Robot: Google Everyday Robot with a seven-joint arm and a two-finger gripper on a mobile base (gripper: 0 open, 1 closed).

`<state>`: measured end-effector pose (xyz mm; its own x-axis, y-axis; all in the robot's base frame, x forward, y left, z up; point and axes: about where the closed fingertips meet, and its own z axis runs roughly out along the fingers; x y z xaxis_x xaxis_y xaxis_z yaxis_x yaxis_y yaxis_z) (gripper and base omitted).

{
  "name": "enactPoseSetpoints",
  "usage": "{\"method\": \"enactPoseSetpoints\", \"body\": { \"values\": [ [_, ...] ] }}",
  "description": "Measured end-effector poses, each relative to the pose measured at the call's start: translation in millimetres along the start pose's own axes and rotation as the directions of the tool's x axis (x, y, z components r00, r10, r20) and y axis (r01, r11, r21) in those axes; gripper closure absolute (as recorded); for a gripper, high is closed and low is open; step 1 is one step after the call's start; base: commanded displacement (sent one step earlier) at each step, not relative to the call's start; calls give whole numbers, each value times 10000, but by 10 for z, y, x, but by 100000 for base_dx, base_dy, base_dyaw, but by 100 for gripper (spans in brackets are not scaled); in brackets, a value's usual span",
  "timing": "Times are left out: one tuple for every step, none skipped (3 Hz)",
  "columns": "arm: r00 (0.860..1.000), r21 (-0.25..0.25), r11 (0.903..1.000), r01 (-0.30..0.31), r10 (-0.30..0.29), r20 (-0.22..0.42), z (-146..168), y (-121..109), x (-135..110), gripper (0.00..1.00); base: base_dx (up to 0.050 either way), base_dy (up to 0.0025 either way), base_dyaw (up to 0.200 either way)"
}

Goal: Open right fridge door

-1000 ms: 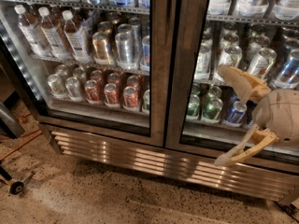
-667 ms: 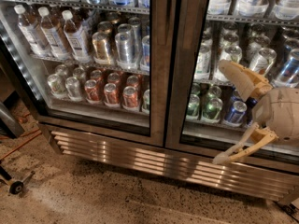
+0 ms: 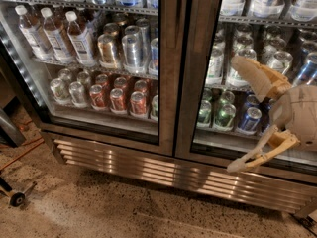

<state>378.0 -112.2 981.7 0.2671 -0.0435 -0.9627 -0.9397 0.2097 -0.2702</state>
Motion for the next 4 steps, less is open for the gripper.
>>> {"method": "enactPoseSetpoints", "body": {
  "values": [
    [9983, -137, 9983, 575, -575, 17, 74, 73, -362, 0, 0, 0, 0],
    [9982, -152, 9981, 604, -604, 2, 83, 78, -376, 0, 0, 0, 0],
    [9996, -376, 9993, 54, -64, -262, 111, 58, -302, 0, 0, 0, 0],
    [9935, -540, 9955, -775, 726, -882, 134, 24, -173, 0, 0, 0, 0]
  ]
}}
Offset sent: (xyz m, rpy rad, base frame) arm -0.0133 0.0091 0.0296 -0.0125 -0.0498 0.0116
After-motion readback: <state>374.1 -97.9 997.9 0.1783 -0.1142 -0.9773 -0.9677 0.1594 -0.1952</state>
